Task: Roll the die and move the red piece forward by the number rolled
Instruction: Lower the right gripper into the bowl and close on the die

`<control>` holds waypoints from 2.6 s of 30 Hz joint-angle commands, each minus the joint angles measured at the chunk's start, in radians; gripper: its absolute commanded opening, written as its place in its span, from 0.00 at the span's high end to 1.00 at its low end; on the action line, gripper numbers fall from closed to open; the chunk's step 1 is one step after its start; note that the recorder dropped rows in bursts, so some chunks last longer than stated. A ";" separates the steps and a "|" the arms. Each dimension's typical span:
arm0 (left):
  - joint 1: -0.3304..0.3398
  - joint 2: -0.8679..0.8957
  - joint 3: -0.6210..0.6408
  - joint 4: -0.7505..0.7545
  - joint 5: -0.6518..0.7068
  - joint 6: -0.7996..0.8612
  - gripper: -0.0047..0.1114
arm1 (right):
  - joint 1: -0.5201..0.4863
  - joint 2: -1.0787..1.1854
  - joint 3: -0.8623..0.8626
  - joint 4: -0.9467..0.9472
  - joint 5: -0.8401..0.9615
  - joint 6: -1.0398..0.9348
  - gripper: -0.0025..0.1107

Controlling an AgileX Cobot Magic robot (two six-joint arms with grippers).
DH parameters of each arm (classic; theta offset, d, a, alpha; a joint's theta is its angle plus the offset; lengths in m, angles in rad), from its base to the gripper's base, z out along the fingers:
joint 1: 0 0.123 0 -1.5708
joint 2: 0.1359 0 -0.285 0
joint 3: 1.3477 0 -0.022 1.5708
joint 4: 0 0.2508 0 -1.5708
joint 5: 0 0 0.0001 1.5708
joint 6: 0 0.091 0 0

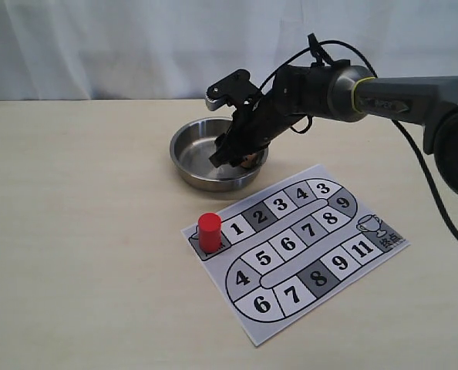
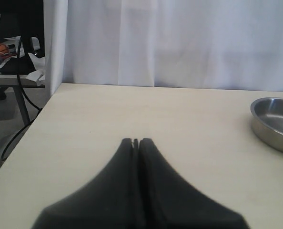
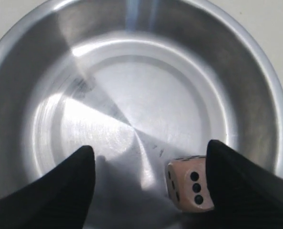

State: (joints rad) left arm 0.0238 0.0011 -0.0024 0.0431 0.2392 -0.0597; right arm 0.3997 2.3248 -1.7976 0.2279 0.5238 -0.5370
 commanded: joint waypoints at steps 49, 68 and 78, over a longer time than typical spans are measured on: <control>0.000 -0.001 0.002 -0.001 -0.006 -0.005 0.96 | -0.006 0.022 -0.005 -0.117 -0.055 0.059 0.42; 0.000 -0.001 0.002 -0.001 -0.006 -0.005 0.96 | -0.006 0.048 -0.005 -0.191 -0.074 0.098 0.42; 0.000 -0.001 0.002 0.001 -0.012 -0.005 0.96 | -0.004 0.048 -0.005 -0.191 -0.040 0.138 0.62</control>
State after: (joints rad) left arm 0.0238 0.0011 -0.0024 0.0431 0.2392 -0.0597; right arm 0.3979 2.3749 -1.7997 0.0433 0.4655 -0.4055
